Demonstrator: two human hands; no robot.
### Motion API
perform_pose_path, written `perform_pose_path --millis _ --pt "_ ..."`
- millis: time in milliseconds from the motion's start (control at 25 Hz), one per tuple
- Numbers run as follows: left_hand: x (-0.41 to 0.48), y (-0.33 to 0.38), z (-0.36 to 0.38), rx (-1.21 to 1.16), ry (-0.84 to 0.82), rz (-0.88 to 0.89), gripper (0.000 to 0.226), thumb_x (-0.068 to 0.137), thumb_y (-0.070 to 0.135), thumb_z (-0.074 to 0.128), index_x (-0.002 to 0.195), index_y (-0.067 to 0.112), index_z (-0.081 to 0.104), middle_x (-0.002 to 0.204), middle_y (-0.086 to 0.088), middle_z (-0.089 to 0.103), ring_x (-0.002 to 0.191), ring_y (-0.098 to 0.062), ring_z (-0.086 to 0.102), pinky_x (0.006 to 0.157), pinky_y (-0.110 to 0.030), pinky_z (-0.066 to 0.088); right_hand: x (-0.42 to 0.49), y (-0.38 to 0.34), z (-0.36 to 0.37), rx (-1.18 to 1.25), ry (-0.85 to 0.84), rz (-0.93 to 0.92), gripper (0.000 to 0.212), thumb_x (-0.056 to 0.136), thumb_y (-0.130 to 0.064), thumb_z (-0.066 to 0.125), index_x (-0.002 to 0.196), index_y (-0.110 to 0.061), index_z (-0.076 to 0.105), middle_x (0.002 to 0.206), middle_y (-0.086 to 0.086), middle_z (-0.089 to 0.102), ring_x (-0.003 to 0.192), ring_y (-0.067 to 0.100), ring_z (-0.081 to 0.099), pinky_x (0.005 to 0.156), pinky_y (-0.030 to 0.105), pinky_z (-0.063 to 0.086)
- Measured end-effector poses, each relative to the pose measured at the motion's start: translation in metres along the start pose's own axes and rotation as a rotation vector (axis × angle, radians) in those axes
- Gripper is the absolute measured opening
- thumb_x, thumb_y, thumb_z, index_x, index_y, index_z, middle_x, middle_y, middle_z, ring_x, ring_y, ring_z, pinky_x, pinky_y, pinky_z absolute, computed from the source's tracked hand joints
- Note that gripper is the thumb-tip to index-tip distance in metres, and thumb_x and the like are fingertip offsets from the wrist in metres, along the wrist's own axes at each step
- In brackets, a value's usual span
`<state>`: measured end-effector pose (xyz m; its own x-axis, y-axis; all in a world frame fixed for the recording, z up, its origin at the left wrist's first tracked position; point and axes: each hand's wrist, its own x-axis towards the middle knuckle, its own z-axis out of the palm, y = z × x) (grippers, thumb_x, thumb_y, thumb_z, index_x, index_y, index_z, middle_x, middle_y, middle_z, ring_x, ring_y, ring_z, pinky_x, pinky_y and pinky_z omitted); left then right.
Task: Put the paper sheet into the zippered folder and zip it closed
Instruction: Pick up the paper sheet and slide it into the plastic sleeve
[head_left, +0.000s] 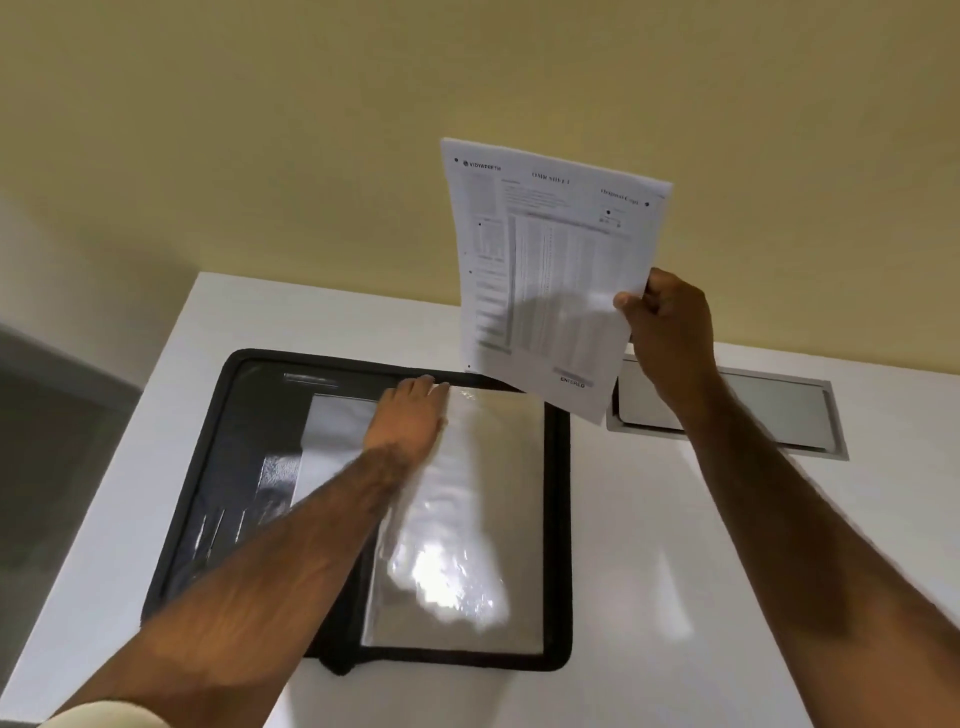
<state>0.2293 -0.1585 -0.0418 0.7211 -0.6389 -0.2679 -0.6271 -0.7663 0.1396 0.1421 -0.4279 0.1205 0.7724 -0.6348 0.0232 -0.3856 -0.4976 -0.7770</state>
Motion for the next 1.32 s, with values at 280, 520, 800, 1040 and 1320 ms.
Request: perform_pose_path --millis 280,520,800,1040,1320 --pt "0.013 0.007 0.002 0.099 0.158 -0.04 0.013 0.091 0.019 0.055 0.096 0.022 0.066 0.096 -0.001 0.065 0.092 -0.026 0.059 0.09 -0.039 0.042 0.016 0.022 0.006 0.024 -0.049 -0.009 0.022 0.093 -0.013 0.058 0.106 0.001 0.068 0.101 0.02 0.072 0.091 0.037 0.069 0.08 0.057 0.058" --pt "0.021 0.005 -0.004 0.022 0.2 0.023 0.005 0.085 0.015 0.063 0.084 0.017 0.068 0.084 -0.002 0.064 0.075 -0.026 0.06 0.072 -0.036 0.045 0.025 0.02 0.003 0.028 -0.062 -0.029 0.021 0.095 -0.013 0.058 0.11 -0.003 0.069 0.104 0.013 0.073 0.093 0.029 0.07 0.082 0.05 0.06" --pt "0.022 0.008 -0.009 -0.031 0.171 0.123 0.011 0.089 0.018 0.064 0.086 0.014 0.073 0.087 -0.004 0.064 0.081 -0.027 0.058 0.069 -0.035 0.046 0.033 0.017 0.004 0.04 -0.073 -0.049 0.022 0.096 -0.012 0.058 0.114 -0.003 0.068 0.109 0.012 0.073 0.097 0.026 0.07 0.085 0.046 0.061" --pt "0.016 0.002 -0.008 -0.095 0.162 0.104 0.013 0.094 0.023 0.062 0.101 0.016 0.07 0.095 -0.001 0.064 0.085 -0.024 0.061 0.068 -0.037 0.053 0.04 0.013 0.005 0.032 -0.068 -0.067 0.021 0.097 -0.014 0.057 0.113 -0.005 0.068 0.109 0.008 0.072 0.097 0.021 0.07 0.085 0.04 0.061" --pt "0.008 0.006 -0.015 -0.095 0.176 0.071 0.008 0.093 0.024 0.061 0.091 0.019 0.068 0.085 0.002 0.068 0.08 -0.023 0.06 0.064 -0.036 0.052 0.047 0.005 0.006 0.05 -0.105 -0.091 0.022 0.096 -0.011 0.058 0.112 0.001 0.067 0.108 0.017 0.072 0.098 0.031 0.07 0.086 0.051 0.059"
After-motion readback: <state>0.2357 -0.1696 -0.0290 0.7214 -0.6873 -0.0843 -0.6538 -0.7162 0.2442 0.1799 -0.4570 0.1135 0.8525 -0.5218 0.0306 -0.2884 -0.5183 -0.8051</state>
